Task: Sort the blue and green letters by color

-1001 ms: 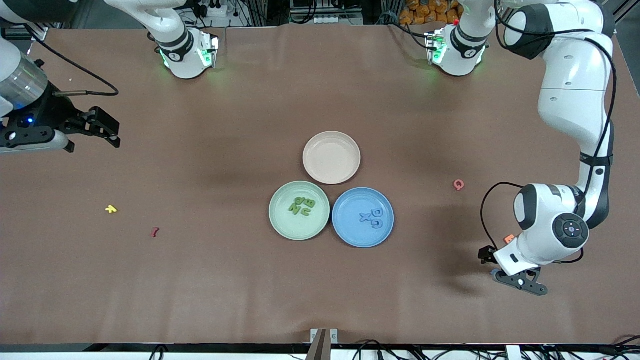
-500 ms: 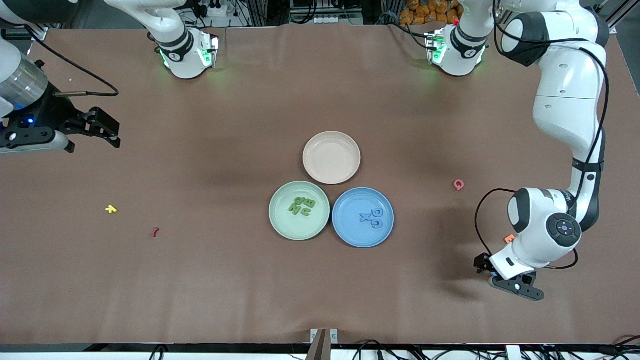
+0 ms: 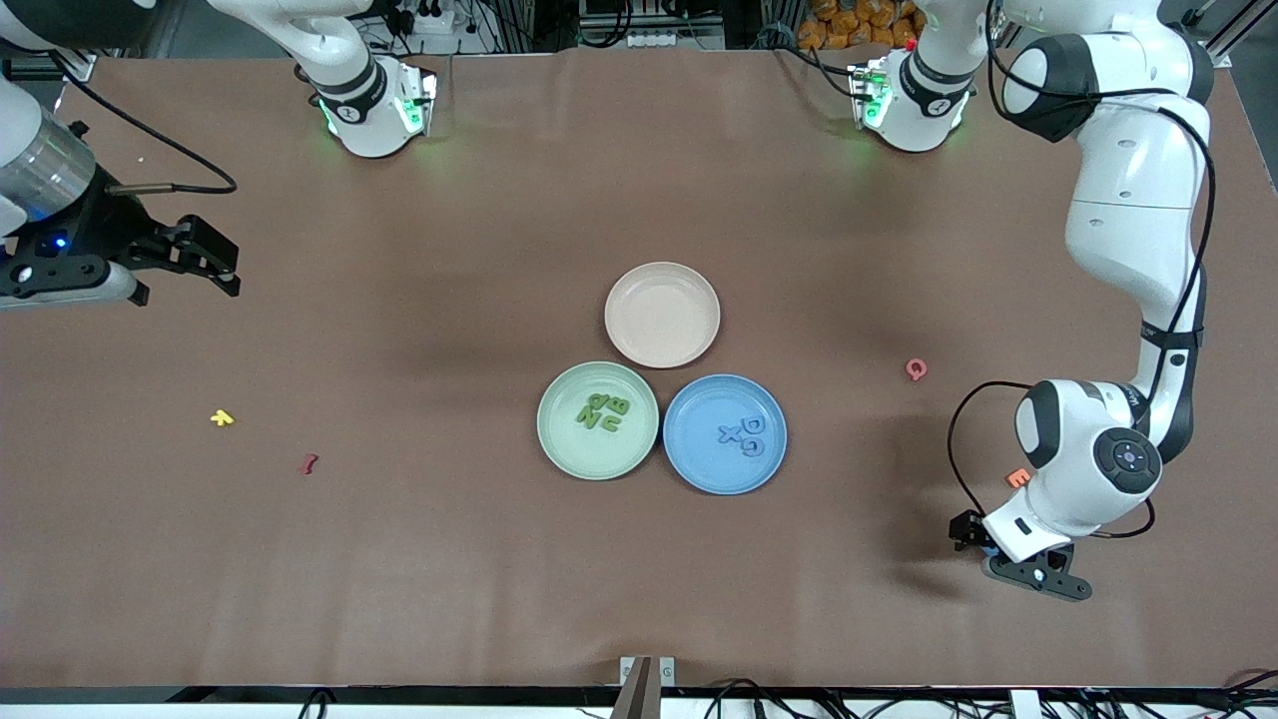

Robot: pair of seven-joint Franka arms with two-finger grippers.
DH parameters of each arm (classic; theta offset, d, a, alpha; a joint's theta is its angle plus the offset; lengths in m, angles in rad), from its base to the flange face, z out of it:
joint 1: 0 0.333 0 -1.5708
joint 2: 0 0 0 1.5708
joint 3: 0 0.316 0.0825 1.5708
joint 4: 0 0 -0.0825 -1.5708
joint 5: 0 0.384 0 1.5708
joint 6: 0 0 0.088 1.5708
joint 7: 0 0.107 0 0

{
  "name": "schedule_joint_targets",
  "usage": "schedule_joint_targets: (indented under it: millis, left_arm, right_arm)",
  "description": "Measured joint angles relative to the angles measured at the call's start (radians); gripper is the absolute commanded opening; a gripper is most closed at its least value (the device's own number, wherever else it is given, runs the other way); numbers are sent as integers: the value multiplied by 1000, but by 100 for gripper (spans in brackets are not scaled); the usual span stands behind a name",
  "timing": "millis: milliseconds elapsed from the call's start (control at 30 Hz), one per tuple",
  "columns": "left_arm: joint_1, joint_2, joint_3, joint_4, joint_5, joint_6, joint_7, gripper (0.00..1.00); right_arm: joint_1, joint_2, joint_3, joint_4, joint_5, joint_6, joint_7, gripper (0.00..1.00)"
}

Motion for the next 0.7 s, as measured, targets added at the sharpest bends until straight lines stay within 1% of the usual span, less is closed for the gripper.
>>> schedule_joint_targets:
  millis: [400,467,567,634,700]
  left_arm:
    - [12,15,-5,1,0,10,-1,100]
    - [12,15,-6,1,0,10,-1,98]
    - [12,16,-6,1,0,11,-2,98]
    - [12,16,-6,1,0,13,-3,95]
    - [12,17,-7,1,0,17,-5,94]
  right_arm:
    - [2,16,1,0,1,0,0,100]
    - [2,22,1,0,1,0,0,100]
    - [2,28,2,0,1,0,0,100]
    - [3,32,2,0,1,0,0,100]
    - [4,33,2,0,1,0,0,100]
